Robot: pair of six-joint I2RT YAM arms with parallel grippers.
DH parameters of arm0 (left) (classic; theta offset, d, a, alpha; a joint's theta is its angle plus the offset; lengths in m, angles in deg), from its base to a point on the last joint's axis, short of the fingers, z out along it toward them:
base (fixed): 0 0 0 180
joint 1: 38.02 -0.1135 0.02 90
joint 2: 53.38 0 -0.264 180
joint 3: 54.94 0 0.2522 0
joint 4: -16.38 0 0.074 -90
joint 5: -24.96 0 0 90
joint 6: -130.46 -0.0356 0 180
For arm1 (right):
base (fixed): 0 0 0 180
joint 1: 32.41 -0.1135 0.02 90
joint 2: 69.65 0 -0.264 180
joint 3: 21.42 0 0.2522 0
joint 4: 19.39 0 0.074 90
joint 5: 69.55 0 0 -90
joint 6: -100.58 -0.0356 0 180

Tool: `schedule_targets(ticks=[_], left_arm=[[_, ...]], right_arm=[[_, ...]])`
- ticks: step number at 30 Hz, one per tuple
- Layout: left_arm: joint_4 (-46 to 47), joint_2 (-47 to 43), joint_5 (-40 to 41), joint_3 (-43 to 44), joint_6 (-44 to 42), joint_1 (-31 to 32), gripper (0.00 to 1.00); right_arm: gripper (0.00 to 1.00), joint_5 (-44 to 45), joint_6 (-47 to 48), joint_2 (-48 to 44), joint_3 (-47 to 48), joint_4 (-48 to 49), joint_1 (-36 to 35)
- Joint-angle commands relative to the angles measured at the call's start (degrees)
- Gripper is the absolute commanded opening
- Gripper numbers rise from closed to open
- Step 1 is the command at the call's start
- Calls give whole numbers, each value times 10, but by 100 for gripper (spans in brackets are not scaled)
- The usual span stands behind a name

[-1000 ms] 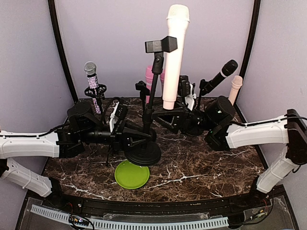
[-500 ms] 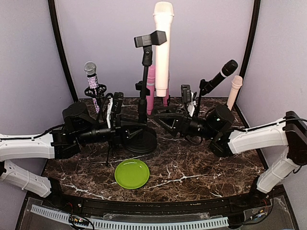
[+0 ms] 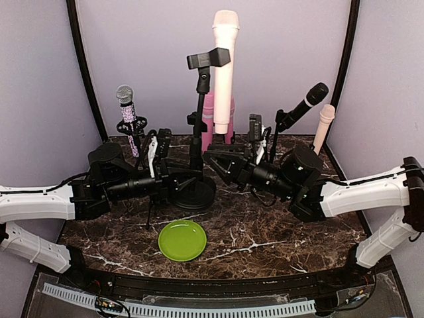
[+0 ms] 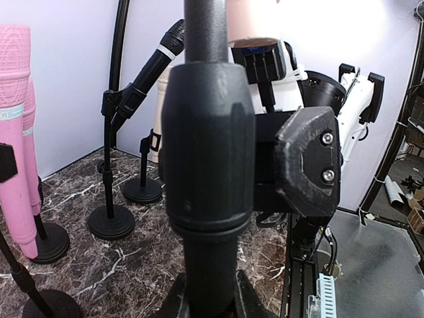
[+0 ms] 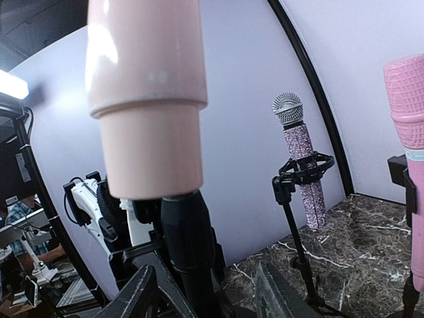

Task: Remove the microphone from the stand
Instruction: Unscrew the knob on the stand of the microphone stand.

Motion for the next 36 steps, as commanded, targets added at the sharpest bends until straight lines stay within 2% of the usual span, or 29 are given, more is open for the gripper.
schedule_targets(ticks=[1,8,23,36], left_arm=[[40,-19,3,14,-13,1,0],[36,-15,3,16,-14,1,0],[27,-4,-9,24,-15,1,0],[26,3,-27,28,-11,1,0]], right_arm=[[50,34,28,-1,29,-11,-12],[50,4,28,10,44,1,-23],[41,-46,21,33,77,3,-29],[43,-64,39,40,101,-30,-30]])
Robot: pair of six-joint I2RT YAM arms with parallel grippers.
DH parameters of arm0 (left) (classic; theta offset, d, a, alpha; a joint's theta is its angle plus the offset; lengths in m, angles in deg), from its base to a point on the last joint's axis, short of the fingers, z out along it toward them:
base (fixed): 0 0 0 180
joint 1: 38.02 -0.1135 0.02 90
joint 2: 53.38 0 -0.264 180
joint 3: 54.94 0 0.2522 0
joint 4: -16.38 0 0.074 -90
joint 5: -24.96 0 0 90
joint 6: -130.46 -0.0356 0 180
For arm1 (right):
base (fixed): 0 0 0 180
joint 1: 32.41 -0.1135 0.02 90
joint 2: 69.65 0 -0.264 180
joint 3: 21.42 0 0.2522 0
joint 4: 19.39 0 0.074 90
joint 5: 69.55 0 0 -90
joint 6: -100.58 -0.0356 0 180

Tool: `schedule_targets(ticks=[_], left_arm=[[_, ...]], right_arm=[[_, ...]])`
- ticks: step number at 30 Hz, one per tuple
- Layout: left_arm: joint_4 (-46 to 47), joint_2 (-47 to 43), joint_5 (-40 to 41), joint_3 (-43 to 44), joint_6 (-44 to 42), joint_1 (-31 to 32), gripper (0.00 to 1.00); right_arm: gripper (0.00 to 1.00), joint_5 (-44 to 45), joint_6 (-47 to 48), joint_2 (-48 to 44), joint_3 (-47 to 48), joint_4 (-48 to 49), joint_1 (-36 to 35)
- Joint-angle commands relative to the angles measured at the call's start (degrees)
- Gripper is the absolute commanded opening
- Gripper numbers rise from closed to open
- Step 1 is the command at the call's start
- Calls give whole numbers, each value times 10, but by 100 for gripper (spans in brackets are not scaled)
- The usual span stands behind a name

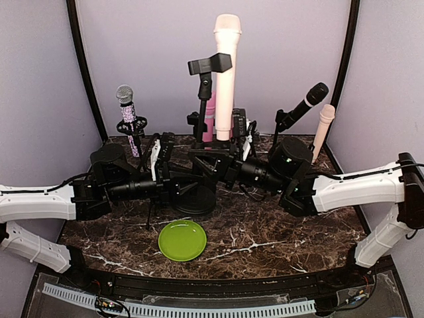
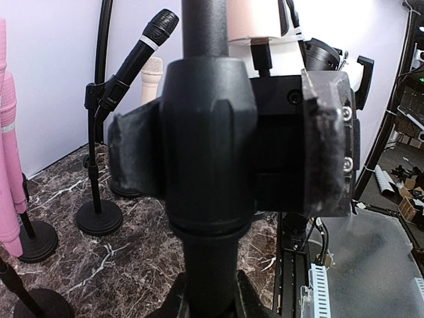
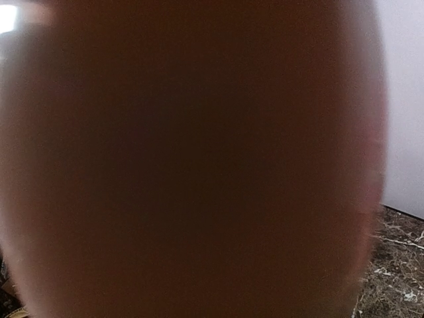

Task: Remove the microphone from the stand
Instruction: Unscrew the knob on the stand of the microphone stand, then adjust the microphone stand with the microphone.

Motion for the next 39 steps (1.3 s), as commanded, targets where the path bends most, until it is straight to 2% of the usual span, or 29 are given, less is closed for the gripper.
schedule_targets(ticks=[1,4,7,13,17,23,30,39], left_arm=[[41,-3,-9,25,-3,0,0],[55,-13,-5,17,-1,0,0],[63,-26,5,7,0,0,0],[76,-47,36,-7,-3,0,0],[75,-45,37,-7,-10,0,0],[66,-31,39,-7,-34,0,0],[52,-20,46,-6,-82,9,0],[46,-4,38,0,-78,11,0]], right_arm=[[44,-12,10,-2,14,18,-10],[49,16,17,-16,-2,19,-7],[58,29,18,-38,-21,14,1],[86,18,5,-91,-69,-3,37],[97,-3,5,-128,-82,-36,58],[99,-92,7,-150,-38,-96,96],[98,-175,-27,-153,17,-92,160],[98,-252,-44,-128,104,-89,186]])
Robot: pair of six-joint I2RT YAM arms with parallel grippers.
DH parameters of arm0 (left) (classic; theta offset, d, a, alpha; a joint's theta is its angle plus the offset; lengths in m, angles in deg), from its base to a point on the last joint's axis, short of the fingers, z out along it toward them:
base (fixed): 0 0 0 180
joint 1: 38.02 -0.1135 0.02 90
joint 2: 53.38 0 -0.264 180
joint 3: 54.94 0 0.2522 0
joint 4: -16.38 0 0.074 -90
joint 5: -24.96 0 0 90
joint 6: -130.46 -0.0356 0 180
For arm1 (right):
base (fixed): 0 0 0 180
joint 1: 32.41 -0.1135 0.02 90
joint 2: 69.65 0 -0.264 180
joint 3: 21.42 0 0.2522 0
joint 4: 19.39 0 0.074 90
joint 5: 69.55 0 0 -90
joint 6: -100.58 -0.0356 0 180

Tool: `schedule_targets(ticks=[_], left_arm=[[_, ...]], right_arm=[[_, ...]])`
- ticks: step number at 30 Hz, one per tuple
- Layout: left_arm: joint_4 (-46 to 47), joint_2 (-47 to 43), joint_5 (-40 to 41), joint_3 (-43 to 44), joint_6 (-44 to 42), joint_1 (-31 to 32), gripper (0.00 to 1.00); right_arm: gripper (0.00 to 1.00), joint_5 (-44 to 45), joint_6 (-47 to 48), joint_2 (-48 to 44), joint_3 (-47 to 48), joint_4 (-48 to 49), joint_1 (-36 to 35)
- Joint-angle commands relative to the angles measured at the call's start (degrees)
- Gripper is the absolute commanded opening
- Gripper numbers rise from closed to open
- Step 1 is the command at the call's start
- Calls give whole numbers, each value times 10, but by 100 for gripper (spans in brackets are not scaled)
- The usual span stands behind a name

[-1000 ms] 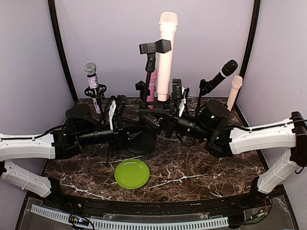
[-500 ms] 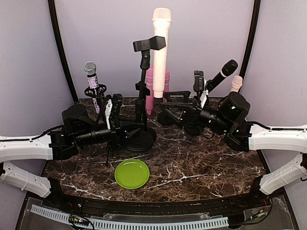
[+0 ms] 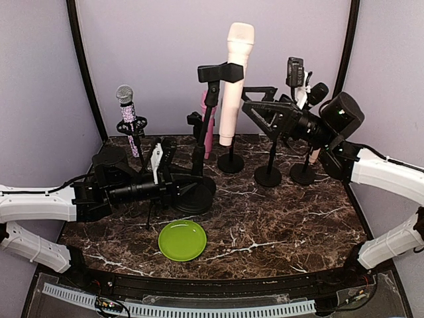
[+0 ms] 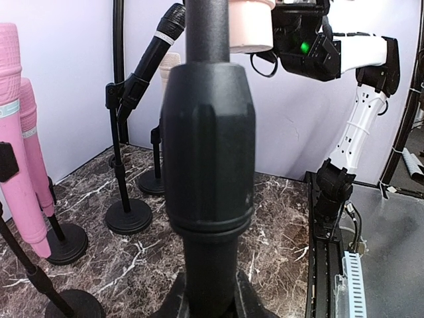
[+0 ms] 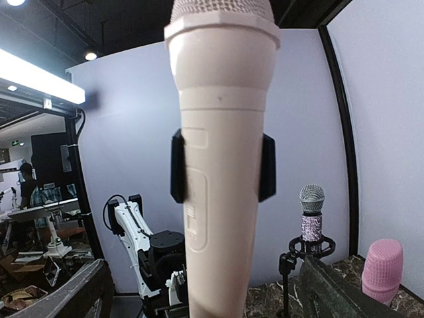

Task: Remove the microphone from the stand
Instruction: Adjust the microphone stand with the microphone.

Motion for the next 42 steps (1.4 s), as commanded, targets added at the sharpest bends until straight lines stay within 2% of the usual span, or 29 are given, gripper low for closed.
schedule_targets(ticks=[1,6,12,20,26,34,42], left_arm=[[48,-2,-7,9,-9,3,0],[48,6,-11,10,-4,3,0],[49,7,-13,9,-3,5,0],[49,6,-15,10,-4,8,0],[54,-1,-8,6,-5,8,0],[59,-6,-4,3,3,8,0],[62,-6,1,0,5,8,0]], right_arm=[[99,-51,-12,14,52,12,7],[98,-53,2,36,107,-24,8],[90,-49,6,54,147,-46,12],[65,-45,10,68,168,-64,14],[45,-32,18,66,149,-92,14],[38,-48,-19,74,96,-61,13],[37,-55,-51,84,57,-10,12]])
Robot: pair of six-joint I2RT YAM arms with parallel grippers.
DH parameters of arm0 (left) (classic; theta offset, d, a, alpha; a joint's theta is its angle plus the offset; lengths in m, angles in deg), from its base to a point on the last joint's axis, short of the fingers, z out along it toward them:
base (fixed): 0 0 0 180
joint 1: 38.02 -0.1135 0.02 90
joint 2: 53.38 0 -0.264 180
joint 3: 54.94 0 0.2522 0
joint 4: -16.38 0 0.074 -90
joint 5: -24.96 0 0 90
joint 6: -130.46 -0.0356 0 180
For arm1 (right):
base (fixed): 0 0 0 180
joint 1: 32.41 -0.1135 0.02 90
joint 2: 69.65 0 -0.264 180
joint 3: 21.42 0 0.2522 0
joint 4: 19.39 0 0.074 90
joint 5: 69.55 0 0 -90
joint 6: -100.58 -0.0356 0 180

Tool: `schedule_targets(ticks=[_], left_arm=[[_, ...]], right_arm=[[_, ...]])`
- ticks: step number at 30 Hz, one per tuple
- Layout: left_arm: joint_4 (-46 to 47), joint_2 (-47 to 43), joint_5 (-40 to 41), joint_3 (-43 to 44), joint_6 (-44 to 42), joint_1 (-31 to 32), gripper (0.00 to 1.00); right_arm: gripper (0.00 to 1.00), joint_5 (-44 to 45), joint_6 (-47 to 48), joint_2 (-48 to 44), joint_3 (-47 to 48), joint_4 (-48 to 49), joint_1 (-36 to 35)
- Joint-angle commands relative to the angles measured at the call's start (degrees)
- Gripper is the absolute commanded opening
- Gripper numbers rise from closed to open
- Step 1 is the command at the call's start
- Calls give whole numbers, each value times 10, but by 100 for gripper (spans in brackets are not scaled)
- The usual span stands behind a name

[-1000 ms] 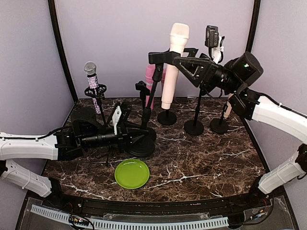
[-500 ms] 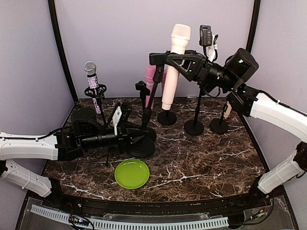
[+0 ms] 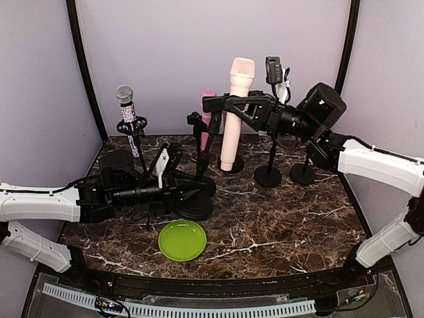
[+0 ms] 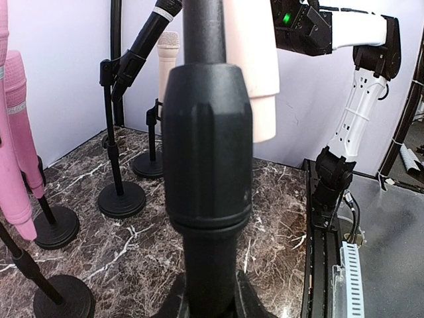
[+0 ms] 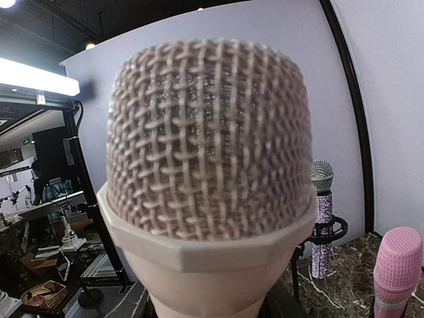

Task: Remove the microphone from the stand
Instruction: Adjust the microphone stand with the microphone, then place the microphone stand with the microphone at the center of the board.

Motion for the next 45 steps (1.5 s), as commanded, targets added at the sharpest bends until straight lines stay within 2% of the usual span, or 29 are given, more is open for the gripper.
schedule_targets(ticks=[1,11,29,40,45], left_arm=[[73,-25,1,3,-4,4,0],[76,-27,7,2,-2,4,0],[86,-24,21,-6,-12,4,0],[123,68,-15,16,-28,4,0],[190,118,11,20,-29,20,0]], right_arm=[[37,-8,-27,13,-20,37,2],[37,-19,-42,46,-43,63,-22],[36,12,11,47,-60,-6,-56],[36,68,104,-15,-101,-92,-59],[37,110,134,-53,-142,-120,-60]])
